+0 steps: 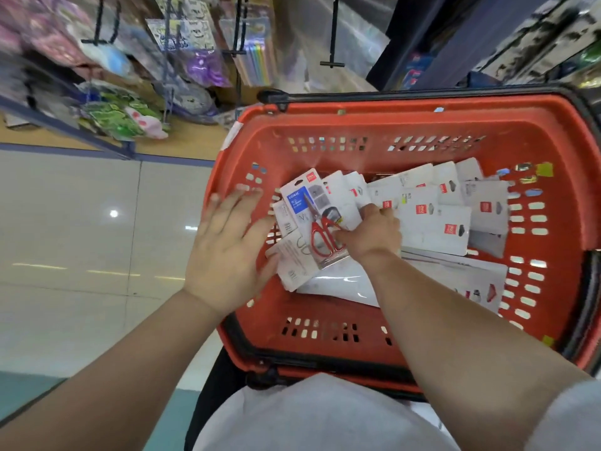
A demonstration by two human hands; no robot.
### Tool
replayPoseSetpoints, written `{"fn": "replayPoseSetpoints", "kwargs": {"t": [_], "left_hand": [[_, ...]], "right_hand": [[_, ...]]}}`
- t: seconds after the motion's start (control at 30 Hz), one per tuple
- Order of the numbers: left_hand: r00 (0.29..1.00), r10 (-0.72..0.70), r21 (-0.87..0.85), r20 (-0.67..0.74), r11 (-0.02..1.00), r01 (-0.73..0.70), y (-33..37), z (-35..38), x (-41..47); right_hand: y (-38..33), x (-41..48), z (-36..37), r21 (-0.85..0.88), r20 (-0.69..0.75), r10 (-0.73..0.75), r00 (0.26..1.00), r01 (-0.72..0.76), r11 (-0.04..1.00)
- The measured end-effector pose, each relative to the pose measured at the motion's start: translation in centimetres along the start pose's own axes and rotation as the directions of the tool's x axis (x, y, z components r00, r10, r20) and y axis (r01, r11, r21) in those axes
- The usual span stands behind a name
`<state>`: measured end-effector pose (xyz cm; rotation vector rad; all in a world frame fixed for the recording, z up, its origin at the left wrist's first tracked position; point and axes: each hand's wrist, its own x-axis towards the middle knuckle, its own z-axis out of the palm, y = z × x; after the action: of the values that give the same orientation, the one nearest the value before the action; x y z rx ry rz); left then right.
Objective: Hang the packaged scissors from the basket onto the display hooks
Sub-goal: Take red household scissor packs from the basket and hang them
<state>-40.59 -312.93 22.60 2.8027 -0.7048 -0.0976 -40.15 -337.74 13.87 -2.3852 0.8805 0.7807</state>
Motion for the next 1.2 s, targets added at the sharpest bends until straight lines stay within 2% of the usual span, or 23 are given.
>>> {"fn": "replayPoseSetpoints", "kwargs": {"t": [0.03,0.1,0.2,0.27,0.37,0.53,0.63,0.8,0.9,1.0,1.2], "left_hand": [[0.999,-0.015,-0.036,0.032,0.999,0.017,0.7,0.1,0.4],[0.966,-0.107,-0.071,0.234,0.989,0.126,2.5,0.2,1.9],[0.796,-0.287,-0.032,0.533,0.933,0.357,4.0,2.1,4.0],[0.704,-0.333,0.011,0.627,0.907,0.420,4.1,4.3,4.8],[0.647,-0.339,0.089,0.683,0.918,0.387,4.5,7.0,5.7],[0.667,-0.274,0.161,0.693,0.960,0.228,6.6,10.2,6.0],[0.691,-0.271,0.148,0.670,0.961,0.234,6.8,11.0,6.2],[0.733,-0.171,0.092,0.659,0.985,0.148,6.1,11.0,7.4],[0.695,-0.175,0.084,0.697,0.983,0.163,5.7,11.2,8.4],[0.642,-0.187,0.012,0.744,0.964,0.267,5.3,11.1,9.7],[0.663,-0.153,-0.021,0.732,0.969,0.247,4.9,10.6,10.5]], "right_hand": [[0.2,0.1,-0.1,0.088,0.033,-0.028,0.999,0.025,0.996],[0.7,0.0,-0.4,0.232,0.092,-0.064,0.994,0.041,0.972],[1.7,-0.4,-1.1,0.333,0.115,-0.098,0.989,0.054,0.941],[2.6,-0.6,-2.1,0.365,0.120,-0.081,0.989,0.032,0.930],[4.5,-0.6,-4.5,0.356,0.123,-0.034,0.992,-0.012,0.934],[7.8,-1.2,-8.2,0.368,0.099,0.040,0.994,-0.074,0.927],[9.1,-1.5,-8.9,0.444,0.080,0.075,0.994,-0.103,0.890],[9.3,-1.9,-8.3,0.575,0.099,0.154,0.983,-0.183,0.797],[9.2,-2.3,-7.3,0.633,0.114,0.193,0.975,-0.221,0.742],[9.3,-2.9,-6.8,0.659,0.136,0.206,0.969,-0.243,0.711],[9.3,-3.6,-7.3,0.690,0.124,0.225,0.966,-0.247,0.680]]}}
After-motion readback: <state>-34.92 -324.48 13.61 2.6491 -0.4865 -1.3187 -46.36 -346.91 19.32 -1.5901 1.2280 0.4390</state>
